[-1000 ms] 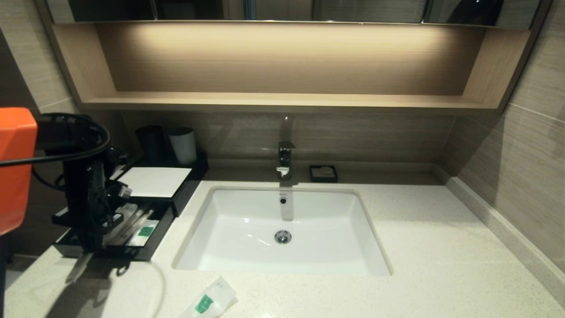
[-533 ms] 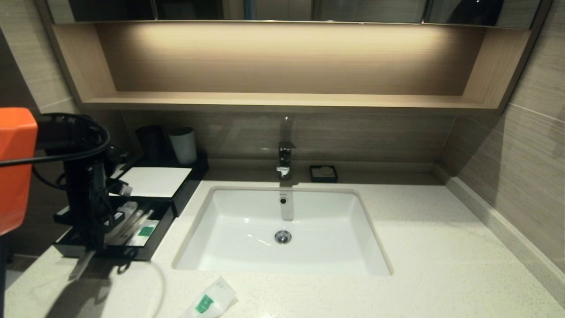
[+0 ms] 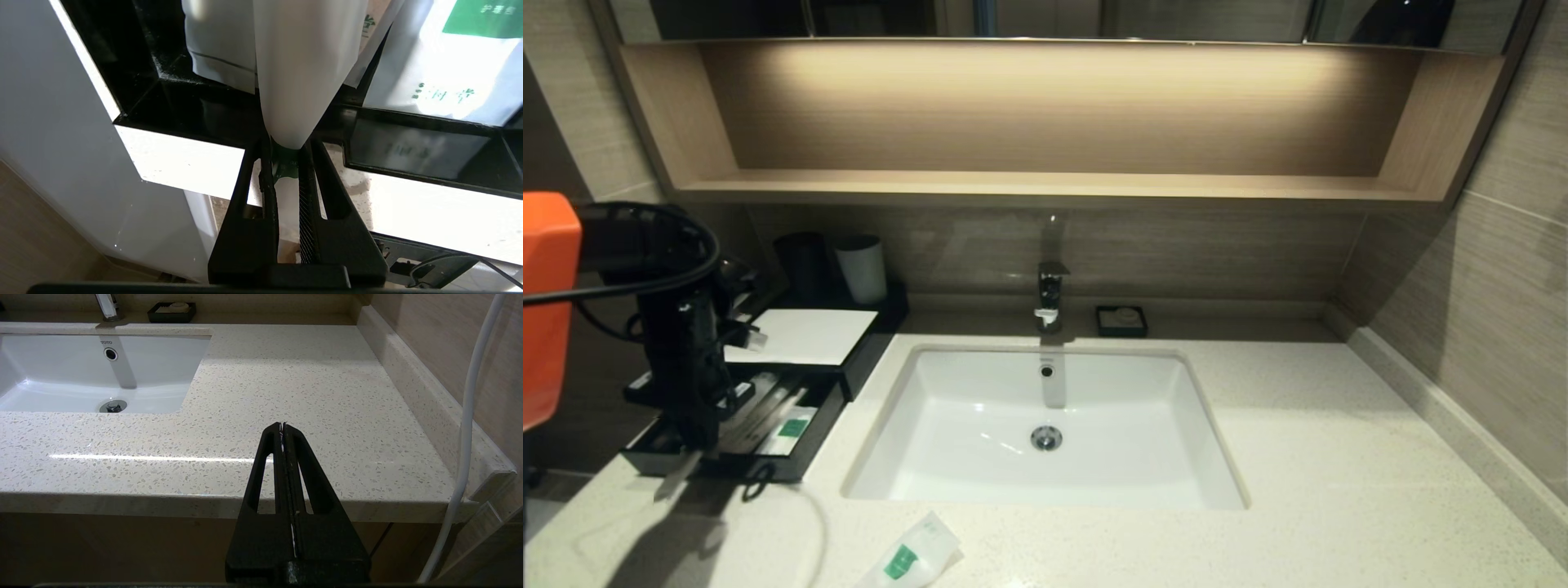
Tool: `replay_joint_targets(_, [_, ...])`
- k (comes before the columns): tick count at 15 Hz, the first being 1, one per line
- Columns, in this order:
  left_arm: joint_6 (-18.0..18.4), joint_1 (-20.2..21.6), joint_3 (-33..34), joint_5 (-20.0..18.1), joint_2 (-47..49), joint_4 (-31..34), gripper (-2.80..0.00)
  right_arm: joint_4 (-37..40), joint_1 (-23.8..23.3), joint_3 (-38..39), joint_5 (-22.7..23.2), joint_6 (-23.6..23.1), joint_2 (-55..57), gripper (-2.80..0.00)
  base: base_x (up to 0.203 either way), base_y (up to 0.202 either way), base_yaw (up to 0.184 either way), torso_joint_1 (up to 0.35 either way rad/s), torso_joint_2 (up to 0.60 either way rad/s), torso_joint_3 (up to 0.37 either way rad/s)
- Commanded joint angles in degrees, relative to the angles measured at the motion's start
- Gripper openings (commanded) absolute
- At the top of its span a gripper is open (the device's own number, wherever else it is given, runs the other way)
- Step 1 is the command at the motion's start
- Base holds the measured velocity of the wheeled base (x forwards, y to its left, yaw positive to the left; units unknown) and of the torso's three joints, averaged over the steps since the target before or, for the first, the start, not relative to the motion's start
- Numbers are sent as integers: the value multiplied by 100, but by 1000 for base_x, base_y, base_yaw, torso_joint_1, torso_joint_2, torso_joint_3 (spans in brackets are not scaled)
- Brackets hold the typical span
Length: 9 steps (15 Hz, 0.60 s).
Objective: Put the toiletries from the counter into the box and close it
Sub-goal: Place the bathroom toiletry into the drawer
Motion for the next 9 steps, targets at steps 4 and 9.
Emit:
replay_joint_targets(4, [7, 2, -1, 7, -53, -34, -280, 0, 1, 0, 0, -4, 5, -280, 0, 0, 0, 0, 0, 0])
replay_joint_targets(9, [-45, -7, 6, -21, -19, -219, -280, 0, 1, 9, 0, -4, 5, -280, 0, 0, 0, 0, 0, 0])
